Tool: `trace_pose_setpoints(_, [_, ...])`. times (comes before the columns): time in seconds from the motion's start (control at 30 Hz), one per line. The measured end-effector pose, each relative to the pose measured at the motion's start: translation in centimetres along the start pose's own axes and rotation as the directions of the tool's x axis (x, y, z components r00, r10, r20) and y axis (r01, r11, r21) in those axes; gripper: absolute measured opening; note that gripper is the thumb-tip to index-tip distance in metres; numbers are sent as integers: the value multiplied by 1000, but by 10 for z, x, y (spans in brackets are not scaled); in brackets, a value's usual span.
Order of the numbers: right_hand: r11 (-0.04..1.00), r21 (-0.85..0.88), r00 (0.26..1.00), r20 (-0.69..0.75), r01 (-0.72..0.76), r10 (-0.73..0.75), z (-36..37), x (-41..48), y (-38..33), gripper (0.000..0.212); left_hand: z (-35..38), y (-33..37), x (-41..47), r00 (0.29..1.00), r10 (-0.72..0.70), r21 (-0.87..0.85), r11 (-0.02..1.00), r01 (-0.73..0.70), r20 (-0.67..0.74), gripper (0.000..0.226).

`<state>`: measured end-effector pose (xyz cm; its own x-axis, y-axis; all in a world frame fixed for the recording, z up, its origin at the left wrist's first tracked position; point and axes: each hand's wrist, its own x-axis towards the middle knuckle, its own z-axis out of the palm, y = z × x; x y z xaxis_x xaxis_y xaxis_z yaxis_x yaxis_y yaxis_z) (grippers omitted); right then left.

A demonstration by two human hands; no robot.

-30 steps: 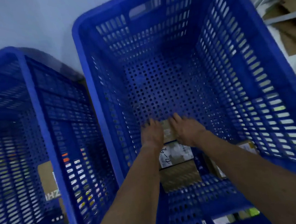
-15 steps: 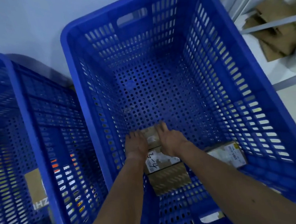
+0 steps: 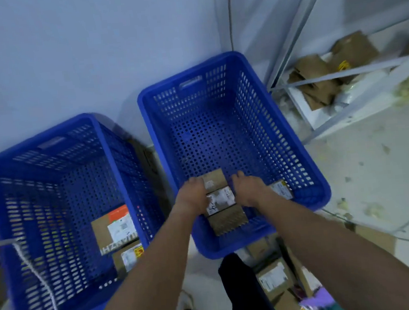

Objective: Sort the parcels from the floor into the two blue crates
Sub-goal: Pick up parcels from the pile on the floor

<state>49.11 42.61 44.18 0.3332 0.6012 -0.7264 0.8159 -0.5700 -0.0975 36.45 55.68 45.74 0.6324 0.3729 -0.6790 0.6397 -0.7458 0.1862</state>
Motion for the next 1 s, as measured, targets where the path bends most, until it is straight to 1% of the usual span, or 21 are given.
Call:
trace_pose_setpoints(0.1, [1000,8,1000,-27,-11,12,-32,-62,-6,51,-25,-2,-55,998,2,-61,998,-6,-55,62])
trace_pose_setpoints(0.2, [999,34,995,-91,-30,33,-34,-116,-9,59,-36,-10,-105,991,32,-83,996,-43,-126,69])
trace_pose_setpoints(0.33, [990,99,971,-204,-105,124,-18,-193,-14,61,-45,-12,-164,970,144,-66,985,-160,-197,75])
trace_pose_setpoints(0.43, [965,195,947,-233,-176,220,15,-251,-24,67,-38,-11,-204,938,273,3,960,-279,-214,79])
trace_pose_setpoints(0.57, [900,340,907,-223,-272,358,77,-324,-43,78,-8,-8,-253,914,358,49,933,-356,-192,79])
trace_pose_setpoints(0.67, [850,388,869,-198,-356,453,126,-377,-56,81,26,2,-284,896,412,92,911,-402,-169,79])
trace_pose_setpoints(0.73, [793,460,849,-141,-400,510,164,-412,-62,82,51,14,-304,883,453,127,889,-439,-125,78])
trace_pose_setpoints(0.8, [731,512,825,-75,-451,561,204,-448,-65,83,77,32,-323,871,487,162,866,-472,-61,83])
trace_pose_setpoints(0.9, [643,573,769,-34,-508,638,257,-500,-65,75,120,64,-350,848,530,175,833,-525,22,82])
trace_pose_setpoints(1.0, [600,598,752,9,-532,659,305,-548,-64,66,164,96,-375,828,550,183,808,-560,104,74])
